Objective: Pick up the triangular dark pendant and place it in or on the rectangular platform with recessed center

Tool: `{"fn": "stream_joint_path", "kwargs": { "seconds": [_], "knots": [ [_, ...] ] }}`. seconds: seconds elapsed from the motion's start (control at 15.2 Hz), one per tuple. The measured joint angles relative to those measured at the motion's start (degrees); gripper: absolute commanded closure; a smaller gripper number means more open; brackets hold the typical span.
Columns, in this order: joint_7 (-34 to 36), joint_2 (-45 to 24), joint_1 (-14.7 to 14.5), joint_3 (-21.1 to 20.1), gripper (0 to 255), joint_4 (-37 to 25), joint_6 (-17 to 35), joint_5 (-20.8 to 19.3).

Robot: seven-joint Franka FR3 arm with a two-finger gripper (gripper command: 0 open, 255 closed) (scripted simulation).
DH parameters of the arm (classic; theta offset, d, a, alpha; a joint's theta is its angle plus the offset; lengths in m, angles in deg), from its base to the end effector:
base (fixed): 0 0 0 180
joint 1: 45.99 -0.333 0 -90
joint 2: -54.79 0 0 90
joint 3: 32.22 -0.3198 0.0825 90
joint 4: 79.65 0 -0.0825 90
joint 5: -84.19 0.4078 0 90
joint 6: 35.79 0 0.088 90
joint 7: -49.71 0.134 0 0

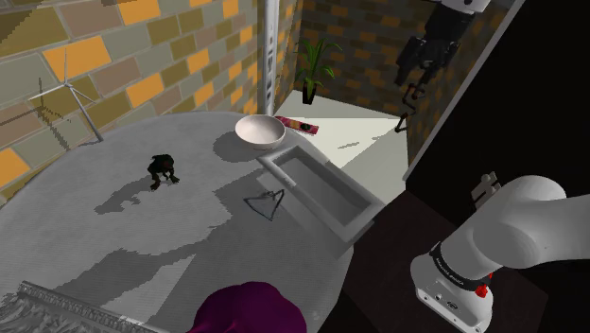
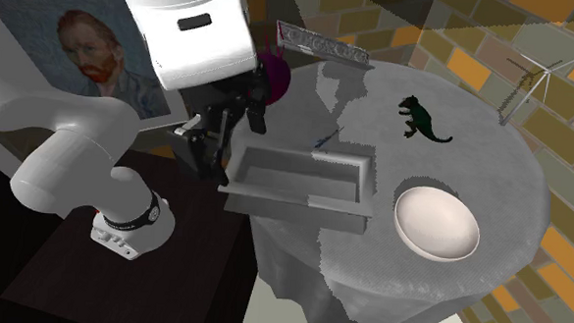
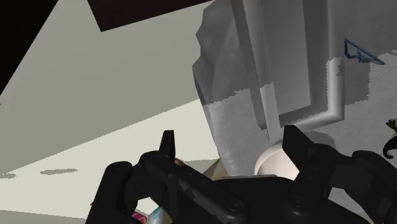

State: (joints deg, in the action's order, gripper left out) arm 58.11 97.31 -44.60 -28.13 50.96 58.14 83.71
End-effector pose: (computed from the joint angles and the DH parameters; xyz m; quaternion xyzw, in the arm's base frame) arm 0.3489 -0.0407 0.5954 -0.9922 0.1125 -0.0496 0.0216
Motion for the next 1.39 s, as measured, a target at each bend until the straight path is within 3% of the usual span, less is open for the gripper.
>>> {"fn": "stream_joint_path", "kwargs": {
  "seconds": [0.4, 1.39],
  "knots": [
    [-3.16, -3.94, -2.82, -0.35, 0, 2.15, 5.42, 1.63],
    [-14.02, -22.56, -14.37, -5.18, 0, 4.71, 24.45, 9.61]
  ]
}}
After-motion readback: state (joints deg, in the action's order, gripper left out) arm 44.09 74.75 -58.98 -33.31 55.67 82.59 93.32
